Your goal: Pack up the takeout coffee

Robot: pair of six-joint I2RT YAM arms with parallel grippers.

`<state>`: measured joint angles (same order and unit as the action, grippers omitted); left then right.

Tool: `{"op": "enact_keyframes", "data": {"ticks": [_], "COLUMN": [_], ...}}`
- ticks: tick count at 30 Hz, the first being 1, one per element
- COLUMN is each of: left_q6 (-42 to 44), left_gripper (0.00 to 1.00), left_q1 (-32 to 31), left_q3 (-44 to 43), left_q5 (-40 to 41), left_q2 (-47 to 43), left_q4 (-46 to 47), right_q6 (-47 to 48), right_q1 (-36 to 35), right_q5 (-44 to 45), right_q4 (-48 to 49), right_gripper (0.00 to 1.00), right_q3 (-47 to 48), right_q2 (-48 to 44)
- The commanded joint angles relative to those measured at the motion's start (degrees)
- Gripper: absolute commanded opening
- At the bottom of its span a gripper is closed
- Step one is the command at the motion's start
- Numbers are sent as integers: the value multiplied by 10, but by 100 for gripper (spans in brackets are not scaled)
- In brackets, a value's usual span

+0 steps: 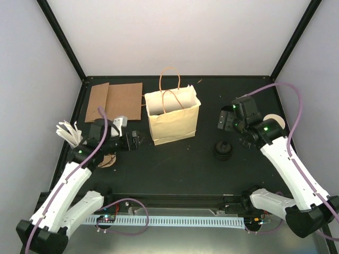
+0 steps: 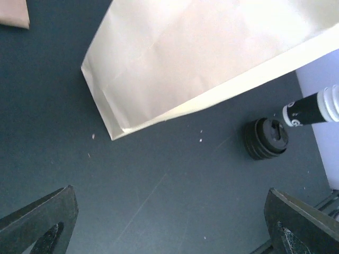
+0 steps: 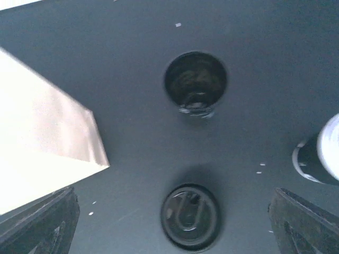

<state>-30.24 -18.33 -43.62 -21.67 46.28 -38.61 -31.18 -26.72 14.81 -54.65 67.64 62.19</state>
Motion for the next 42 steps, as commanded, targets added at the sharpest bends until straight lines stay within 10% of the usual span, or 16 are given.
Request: {"op": "enact_keyframes", "data": {"ticks": [1, 10, 17, 42], "left_q6": [26, 67, 110, 186], "left_gripper": [99, 99, 99, 99], "left_q1": [5, 5, 5, 5], "left_q3": [-18, -29, -37, 13], "left_q5": [43, 64, 53, 92], "left_q2": [-72, -132, -124, -168], "left_q4": [-6, 4, 13, 34], "right_q6": [-1, 46, 47, 68], "right_q1": [72, 298, 303, 302], "right_q5": [44, -27, -12, 0], "right_q4": [-82, -117, -127, -109], "right_gripper": [100, 96, 55, 47], "right_q3": [35, 76, 103, 121], "right_q2": [-4, -4, 59, 171]}}
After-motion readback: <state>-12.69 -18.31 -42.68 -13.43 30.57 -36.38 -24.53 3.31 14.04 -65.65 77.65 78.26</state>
